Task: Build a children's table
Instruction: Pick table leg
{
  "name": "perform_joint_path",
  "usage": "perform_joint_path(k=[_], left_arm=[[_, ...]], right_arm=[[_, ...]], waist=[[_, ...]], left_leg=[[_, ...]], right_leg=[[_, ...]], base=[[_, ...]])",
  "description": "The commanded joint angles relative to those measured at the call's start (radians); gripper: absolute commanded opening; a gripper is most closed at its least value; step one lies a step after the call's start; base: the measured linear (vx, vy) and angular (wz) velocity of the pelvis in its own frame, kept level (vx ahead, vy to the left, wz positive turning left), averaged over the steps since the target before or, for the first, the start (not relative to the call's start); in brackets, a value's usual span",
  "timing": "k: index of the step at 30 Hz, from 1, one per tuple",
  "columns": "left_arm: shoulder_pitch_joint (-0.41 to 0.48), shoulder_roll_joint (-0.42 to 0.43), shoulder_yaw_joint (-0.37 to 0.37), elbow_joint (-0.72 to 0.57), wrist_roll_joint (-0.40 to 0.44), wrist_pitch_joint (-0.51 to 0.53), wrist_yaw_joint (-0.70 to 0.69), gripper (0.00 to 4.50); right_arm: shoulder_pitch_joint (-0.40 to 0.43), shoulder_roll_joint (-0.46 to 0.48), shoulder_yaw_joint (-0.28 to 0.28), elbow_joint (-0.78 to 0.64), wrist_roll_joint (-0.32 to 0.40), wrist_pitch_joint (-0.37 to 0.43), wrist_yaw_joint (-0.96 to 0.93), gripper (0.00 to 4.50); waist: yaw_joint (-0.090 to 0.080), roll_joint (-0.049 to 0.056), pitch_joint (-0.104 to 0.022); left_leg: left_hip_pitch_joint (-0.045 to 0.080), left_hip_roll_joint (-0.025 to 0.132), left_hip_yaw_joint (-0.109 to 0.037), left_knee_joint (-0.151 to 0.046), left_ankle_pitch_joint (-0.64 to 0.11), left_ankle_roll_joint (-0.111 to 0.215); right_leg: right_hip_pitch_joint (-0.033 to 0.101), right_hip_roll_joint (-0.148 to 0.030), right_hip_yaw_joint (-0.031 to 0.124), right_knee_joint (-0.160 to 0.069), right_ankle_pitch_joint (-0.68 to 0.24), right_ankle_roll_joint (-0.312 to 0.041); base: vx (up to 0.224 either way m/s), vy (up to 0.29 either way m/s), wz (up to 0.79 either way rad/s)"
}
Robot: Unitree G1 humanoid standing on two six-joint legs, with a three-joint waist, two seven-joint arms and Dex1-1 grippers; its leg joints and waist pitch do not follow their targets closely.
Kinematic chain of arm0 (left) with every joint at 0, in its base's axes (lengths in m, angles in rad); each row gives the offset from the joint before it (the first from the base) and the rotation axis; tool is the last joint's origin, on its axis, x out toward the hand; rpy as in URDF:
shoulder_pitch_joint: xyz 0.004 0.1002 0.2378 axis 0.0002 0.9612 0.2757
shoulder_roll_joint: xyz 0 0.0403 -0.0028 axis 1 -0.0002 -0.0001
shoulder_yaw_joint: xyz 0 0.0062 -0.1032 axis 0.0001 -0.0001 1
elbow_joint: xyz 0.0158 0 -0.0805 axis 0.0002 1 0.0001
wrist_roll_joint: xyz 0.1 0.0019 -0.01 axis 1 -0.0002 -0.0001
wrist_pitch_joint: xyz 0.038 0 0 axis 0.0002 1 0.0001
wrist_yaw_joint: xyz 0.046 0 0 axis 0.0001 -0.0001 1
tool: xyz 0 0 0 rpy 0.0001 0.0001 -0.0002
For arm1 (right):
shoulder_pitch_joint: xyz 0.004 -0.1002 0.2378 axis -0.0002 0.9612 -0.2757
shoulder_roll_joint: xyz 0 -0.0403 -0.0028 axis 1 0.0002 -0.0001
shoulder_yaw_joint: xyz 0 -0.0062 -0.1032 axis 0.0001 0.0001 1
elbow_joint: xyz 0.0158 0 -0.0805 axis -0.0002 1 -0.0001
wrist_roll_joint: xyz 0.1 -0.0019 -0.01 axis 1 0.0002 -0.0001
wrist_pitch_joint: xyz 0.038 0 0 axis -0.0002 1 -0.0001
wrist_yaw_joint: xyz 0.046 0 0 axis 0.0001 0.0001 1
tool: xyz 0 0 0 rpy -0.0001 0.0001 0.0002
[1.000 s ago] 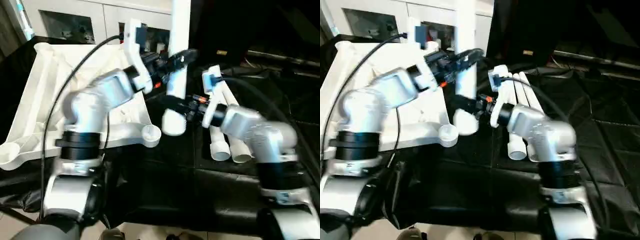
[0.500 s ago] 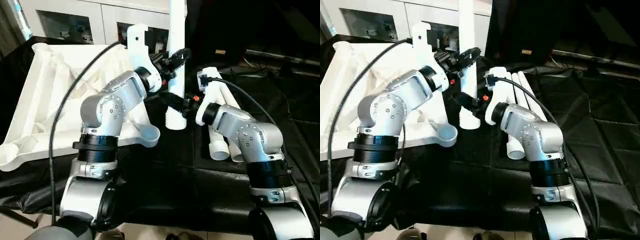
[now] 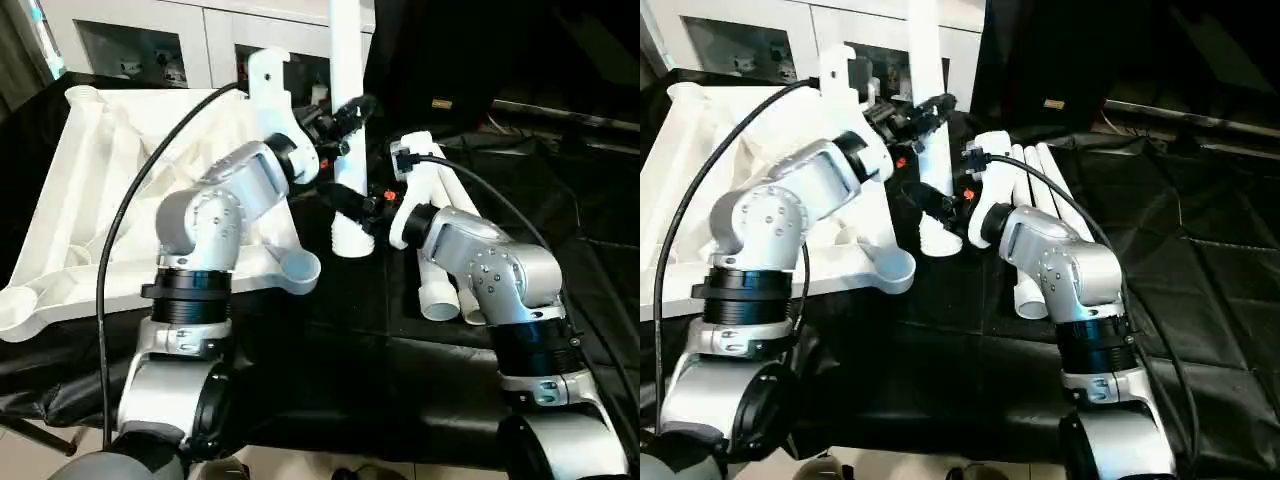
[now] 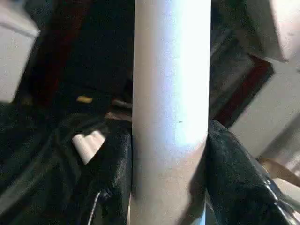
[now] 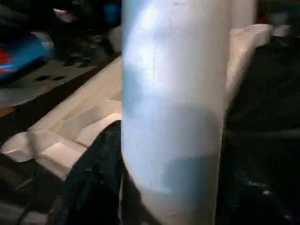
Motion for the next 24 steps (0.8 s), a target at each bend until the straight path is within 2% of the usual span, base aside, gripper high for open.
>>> perform_joint_path(k=[1,2,5,7,8,9,12,15,18,19,24], left_arm=[[-0.014,0.03,-0.022,0.017,-0.008,-0.006,-0.08,1.87],[-0.014,0.03,-0.022,0.017,-0.008,-0.006,-0.08,1.86],[-0.016,0.096,-0.055,0.017,-0.032,0.031,-0.222,1.86],[-0.015,0.12,-0.062,0.007,-0.06,0.057,-0.282,1.86],[-0.017,0.13,-0.059,0.002,-0.082,0.072,-0.318,1.86],[-0.02,0.136,-0.052,0.0,-0.105,0.086,-0.344,1.86],[-0.033,0.138,-0.032,0.007,-0.148,0.103,-0.393,1.86],[-0.048,0.134,-0.01,0.014,-0.204,0.12,-0.445,1.86],[-0.05,0.127,0.0,0.012,-0.222,0.131,-0.456,1.86],[-0.049,0.126,-0.003,0.011,-0.221,0.132,-0.46,1.86],[-0.049,0.132,-0.011,0.018,-0.221,0.135,-0.475,1.86]], right_arm=[[0.0,-0.051,0.015,-0.057,0.031,0.04,0.077,2.94],[0.0,-0.051,0.015,-0.057,0.031,0.04,0.077,3.02],[0.024,-0.111,0.044,-0.104,0.071,0.095,0.172,3.06],[0.027,-0.126,0.045,-0.105,0.082,0.114,0.193,3.06],[0.03,-0.136,0.044,-0.108,0.092,0.125,0.208,3.06],[0.033,-0.144,0.043,-0.111,0.098,0.133,0.217,3.06],[0.037,-0.157,0.035,-0.119,0.112,0.151,0.23,3.06],[0.048,-0.175,0.034,-0.14,0.136,0.173,0.256,3.06],[0.055,-0.174,0.037,-0.145,0.137,0.178,0.259,3.06],[0.057,-0.172,0.038,-0.143,0.137,0.179,0.259,2.89],[0.056,-0.161,0.029,-0.133,0.142,0.186,0.248,2.38]], waist=[[-0.001,0.005,-0.076],[0.001,0.006,-0.076],[0.004,0.007,-0.076],[0.001,0.012,-0.075],[0.001,0.01,-0.075],[0.001,0.014,-0.074],[0.0,0.012,-0.076],[0.003,0.016,-0.076],[0.002,0.015,-0.075],[0.002,0.012,-0.076],[0.002,0.015,-0.075]], left_leg=[[0.008,0.012,0.001,-0.068,-0.031,-0.007],[0.008,0.011,0.001,-0.068,-0.026,-0.006],[0.009,0.011,0.001,-0.069,-0.026,-0.001],[0.01,0.012,0.001,-0.069,-0.038,-0.008],[0.011,0.012,0.002,-0.068,-0.041,-0.009],[0.011,0.011,0.003,-0.068,-0.046,-0.014],[0.009,0.011,0.003,-0.067,-0.04,-0.018],[0.009,0.012,0.003,-0.067,-0.038,-0.015],[0.008,0.012,0.002,-0.068,-0.053,-0.015],[0.008,0.012,0.002,-0.067,-0.054,-0.017],[0.009,0.013,0.001,-0.068,-0.057,-0.022]], right_leg=[[0.074,-0.081,0.039,-0.06,-0.024,-0.165],[0.075,-0.081,0.039,-0.059,-0.023,-0.164],[0.075,-0.082,0.039,-0.059,-0.035,-0.158],[0.07,-0.084,0.04,-0.061,-0.059,-0.169],[0.071,-0.084,0.04,-0.062,-0.065,-0.172],[0.071,-0.082,0.04,-0.062,-0.068,-0.179],[0.073,-0.082,0.04,-0.059,-0.044,-0.194],[0.074,-0.081,0.04,-0.057,-0.029,-0.2],[0.074,-0.082,0.039,-0.061,-0.044,-0.203],[0.076,-0.083,0.039,-0.062,-0.058,-0.199],[0.074,-0.083,0.039,-0.065,-0.09,-0.185]], base=[[0.0,0.0,0.0],[0.0,0.0,0.0],[0.0,0.0,0.0],[0.0,0.0,0.0],[0.0,0.0,0.0],[0.0,0.0,0.0],[0.0,0.0,0.0],[0.0,0.0,0.0],[0.0,0.0,0.0],[0.0,0.0,0.0],[0.0,0.0,0.0]])
